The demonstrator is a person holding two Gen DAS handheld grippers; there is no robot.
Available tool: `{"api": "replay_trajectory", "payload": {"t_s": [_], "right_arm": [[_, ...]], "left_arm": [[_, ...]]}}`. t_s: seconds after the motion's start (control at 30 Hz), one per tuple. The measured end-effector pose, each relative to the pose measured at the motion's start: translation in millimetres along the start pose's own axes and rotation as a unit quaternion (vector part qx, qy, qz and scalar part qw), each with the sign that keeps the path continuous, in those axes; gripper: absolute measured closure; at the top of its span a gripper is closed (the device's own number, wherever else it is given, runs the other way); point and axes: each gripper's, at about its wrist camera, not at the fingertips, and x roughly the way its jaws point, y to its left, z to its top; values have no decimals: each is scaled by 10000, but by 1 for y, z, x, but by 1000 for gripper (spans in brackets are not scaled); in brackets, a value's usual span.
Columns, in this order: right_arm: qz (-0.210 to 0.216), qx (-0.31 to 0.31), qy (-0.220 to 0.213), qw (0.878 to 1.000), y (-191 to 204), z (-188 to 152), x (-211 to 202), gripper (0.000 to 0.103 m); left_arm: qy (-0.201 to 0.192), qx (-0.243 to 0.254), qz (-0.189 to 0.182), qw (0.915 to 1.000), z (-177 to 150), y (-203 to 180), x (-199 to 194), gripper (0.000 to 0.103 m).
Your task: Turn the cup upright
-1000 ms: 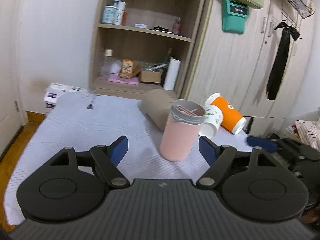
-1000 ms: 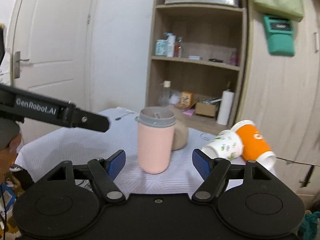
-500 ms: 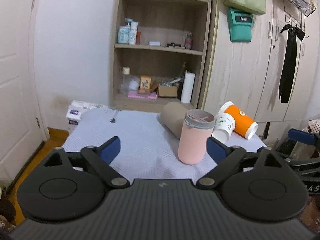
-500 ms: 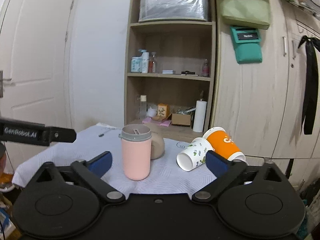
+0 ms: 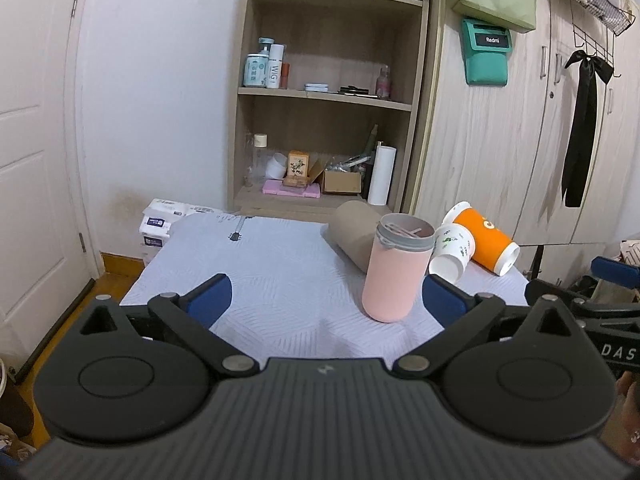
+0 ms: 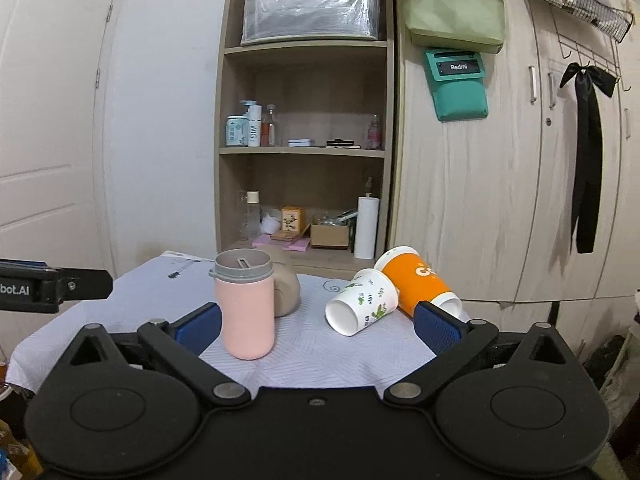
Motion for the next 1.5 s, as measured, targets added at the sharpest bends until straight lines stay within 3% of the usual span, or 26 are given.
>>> {"api": "replay_trajectory", "payload": {"t_s": [1.1,1.5], "right_arm": [[-119,-122,10,9999,7,-5,5,0],[-145,-130,2,9998,8,-6,4,0]], "left_arm": [[360,205,61,9991,-12,-3,16,0],[559,203,436,9973,-13,-5,21,0]]}}
